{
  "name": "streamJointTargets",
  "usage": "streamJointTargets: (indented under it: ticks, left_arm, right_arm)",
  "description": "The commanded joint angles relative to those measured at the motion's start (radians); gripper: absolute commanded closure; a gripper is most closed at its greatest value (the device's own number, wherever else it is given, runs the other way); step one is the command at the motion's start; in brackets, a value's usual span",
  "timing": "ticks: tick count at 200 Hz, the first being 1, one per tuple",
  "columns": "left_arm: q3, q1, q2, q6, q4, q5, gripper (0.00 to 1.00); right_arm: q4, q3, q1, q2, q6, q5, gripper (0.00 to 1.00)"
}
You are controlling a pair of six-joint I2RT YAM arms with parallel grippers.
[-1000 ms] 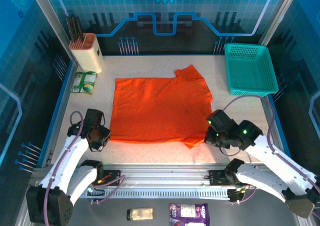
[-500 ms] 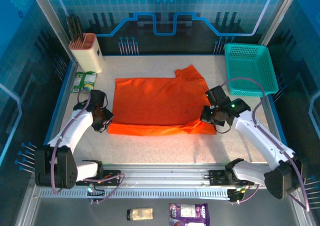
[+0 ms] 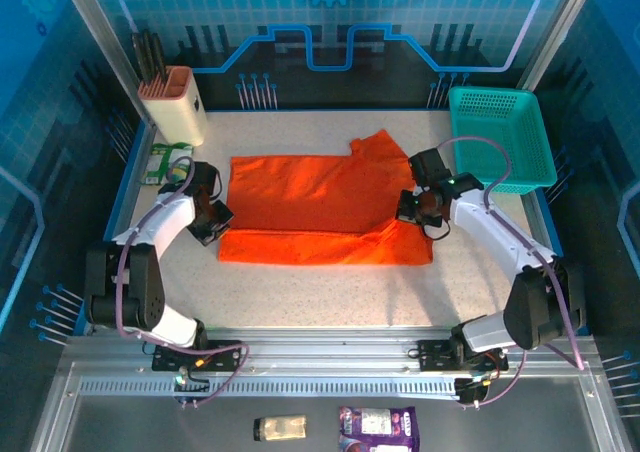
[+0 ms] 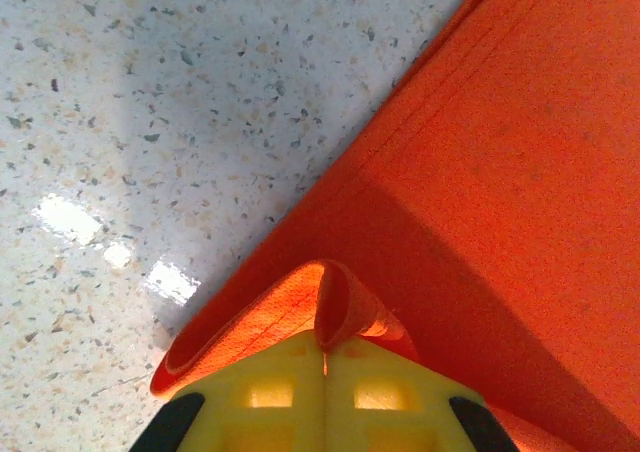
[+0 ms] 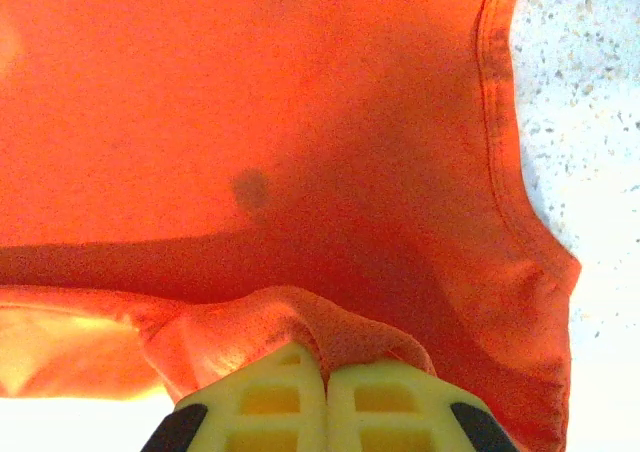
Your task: Fold the inside-out t-shirt
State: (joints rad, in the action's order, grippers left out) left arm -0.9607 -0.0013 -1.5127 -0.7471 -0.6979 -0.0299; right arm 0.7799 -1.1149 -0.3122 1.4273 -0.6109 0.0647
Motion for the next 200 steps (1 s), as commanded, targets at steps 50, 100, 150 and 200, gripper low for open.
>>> streamJointTargets:
  ticks: [50,100,150,200]
  left_arm:
    - [-0.059,0.014,-0.081,0.045,0.013,-0.033,1.0]
    - [-0.065,0.014,-0.123,0.048,0.018,-0.034,1.0]
    - [-0.064,0.014,-0.142,0.047,0.024,-0.042,1.0]
    - [-0.064,0.014,-0.142,0.041,0.024,-0.045,1.0]
  right_arm:
    - [-0.059,-0.06,0.058,0.103,0.068,-0.04,1.0]
    - [-0.085,-0.095,0.066,0.175,0.083,-0.073,1.0]
    - [-0.088,-0.141,0.069,0.249,0.103,-0.082,1.0]
    - [-0.097,-0.164,0.082,0.296,0.118,-0.092,1.0]
